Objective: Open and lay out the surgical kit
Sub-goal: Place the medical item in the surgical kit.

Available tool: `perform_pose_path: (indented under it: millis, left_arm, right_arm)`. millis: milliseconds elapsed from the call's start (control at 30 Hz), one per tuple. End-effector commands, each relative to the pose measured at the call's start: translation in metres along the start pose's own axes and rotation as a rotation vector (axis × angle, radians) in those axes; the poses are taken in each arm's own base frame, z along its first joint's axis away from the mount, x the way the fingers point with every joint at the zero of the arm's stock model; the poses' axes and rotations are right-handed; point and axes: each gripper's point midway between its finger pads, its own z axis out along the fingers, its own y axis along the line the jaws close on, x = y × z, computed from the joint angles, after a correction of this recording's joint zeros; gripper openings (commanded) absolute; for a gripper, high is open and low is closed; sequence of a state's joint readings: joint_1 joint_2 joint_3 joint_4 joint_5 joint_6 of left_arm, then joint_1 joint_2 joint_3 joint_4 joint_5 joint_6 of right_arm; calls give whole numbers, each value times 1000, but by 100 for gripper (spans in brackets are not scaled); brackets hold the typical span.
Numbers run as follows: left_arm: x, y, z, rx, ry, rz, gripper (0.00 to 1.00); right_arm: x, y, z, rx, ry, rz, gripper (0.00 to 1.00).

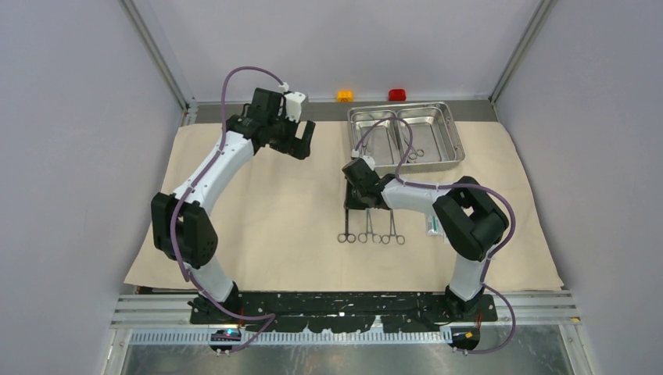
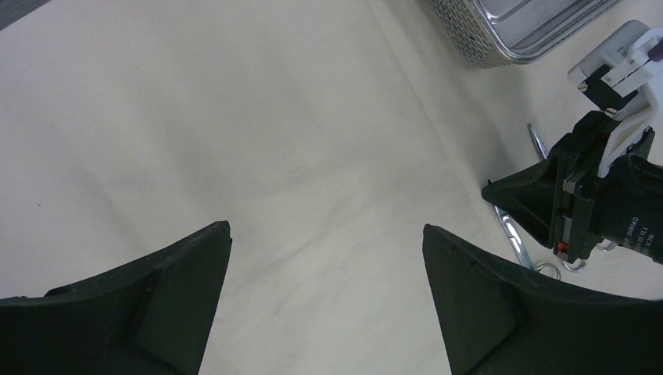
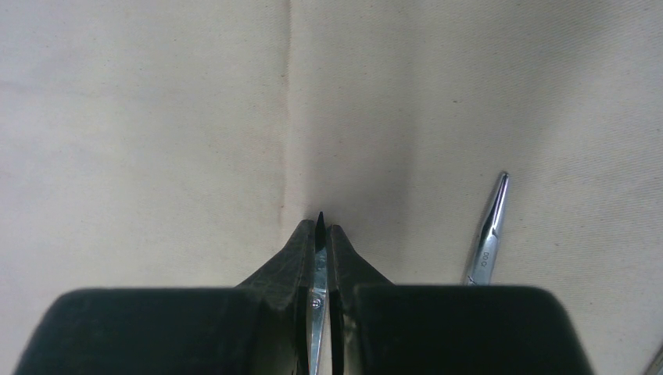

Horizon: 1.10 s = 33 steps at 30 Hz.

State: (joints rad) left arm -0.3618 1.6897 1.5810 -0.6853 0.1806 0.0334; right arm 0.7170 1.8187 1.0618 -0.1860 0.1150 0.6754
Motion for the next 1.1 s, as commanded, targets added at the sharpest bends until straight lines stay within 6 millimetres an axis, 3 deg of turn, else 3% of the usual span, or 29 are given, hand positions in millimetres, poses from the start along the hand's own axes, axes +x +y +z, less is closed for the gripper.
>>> perform_pose_path:
  millis: [0,900,1067]
  left_arm:
    - [-16,-6,-13,15,-70,7,95]
    - [-16,-7,-12,25,-67,0,95]
    - [-16,-7,-9,27,-59,-2,95]
  right_arm:
    - [-10,5,1,-2,-51,-9,1]
    - [-11,2,-5,5,-59,-2,5]
    - [-12,5,-7,-6,-57,4,14]
